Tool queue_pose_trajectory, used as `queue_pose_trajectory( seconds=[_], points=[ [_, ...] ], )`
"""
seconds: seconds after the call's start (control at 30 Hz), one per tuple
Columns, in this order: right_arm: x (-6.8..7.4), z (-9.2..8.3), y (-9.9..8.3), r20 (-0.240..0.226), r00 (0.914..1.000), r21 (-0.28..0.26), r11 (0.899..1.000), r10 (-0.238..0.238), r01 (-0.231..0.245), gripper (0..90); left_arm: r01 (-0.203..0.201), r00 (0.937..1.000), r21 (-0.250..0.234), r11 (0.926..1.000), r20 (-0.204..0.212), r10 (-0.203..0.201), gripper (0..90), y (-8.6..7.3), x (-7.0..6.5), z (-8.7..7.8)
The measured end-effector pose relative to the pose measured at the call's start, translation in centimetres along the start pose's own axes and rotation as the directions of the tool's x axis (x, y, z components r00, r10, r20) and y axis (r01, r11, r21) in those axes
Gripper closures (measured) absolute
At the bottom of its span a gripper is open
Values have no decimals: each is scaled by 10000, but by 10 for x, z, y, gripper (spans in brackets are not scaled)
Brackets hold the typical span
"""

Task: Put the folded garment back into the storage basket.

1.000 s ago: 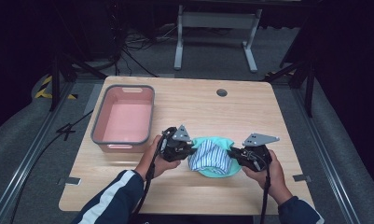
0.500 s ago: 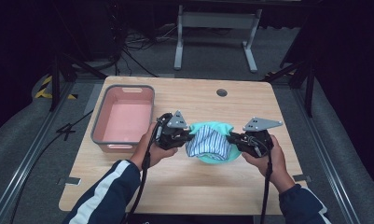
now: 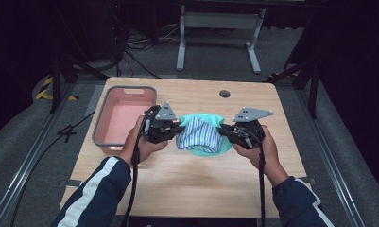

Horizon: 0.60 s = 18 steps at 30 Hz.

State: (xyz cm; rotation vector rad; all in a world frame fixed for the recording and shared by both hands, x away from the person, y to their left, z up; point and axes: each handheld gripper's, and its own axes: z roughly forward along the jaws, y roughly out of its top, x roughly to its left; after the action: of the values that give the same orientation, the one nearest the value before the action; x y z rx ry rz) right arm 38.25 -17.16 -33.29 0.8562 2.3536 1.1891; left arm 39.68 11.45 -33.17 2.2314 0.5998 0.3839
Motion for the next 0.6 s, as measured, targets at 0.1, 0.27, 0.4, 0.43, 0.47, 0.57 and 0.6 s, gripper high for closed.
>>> queue_pose_trajectory(
  seconds=[0.1,0.27,0.4,0.43,0.47,0.57,0.6],
  points=[
    [3,6,7,-53,9999,-19,9999,-134,134,824,169,9998,-22,9999,-79,-170,825,-4,7,-7],
    [9,17,19,-204,9994,-98,9996,-267,265,824,269,9991,3,9996,-325,-268,825,-10,15,-18],
    [12,23,26,-283,9991,-130,9994,-322,319,824,288,9984,32,9996,-495,-286,824,-12,20,-25],
    [14,25,29,-325,9989,-148,9993,-339,335,824,313,9980,36,9995,-547,-311,824,-13,23,-28],
    [16,29,34,-369,9986,-175,9992,-379,373,824,471,9971,18,9989,-605,-469,824,-16,26,-32],
    [18,33,38,-445,9982,-209,9990,-411,402,824,466,9961,25,9989,-757,-462,825,-18,30,-36],
    [20,35,41,-445,9979,-216,9987,-472,462,824,529,9957,24,9986,-760,-526,825,-19,31,-38]
  ],
)
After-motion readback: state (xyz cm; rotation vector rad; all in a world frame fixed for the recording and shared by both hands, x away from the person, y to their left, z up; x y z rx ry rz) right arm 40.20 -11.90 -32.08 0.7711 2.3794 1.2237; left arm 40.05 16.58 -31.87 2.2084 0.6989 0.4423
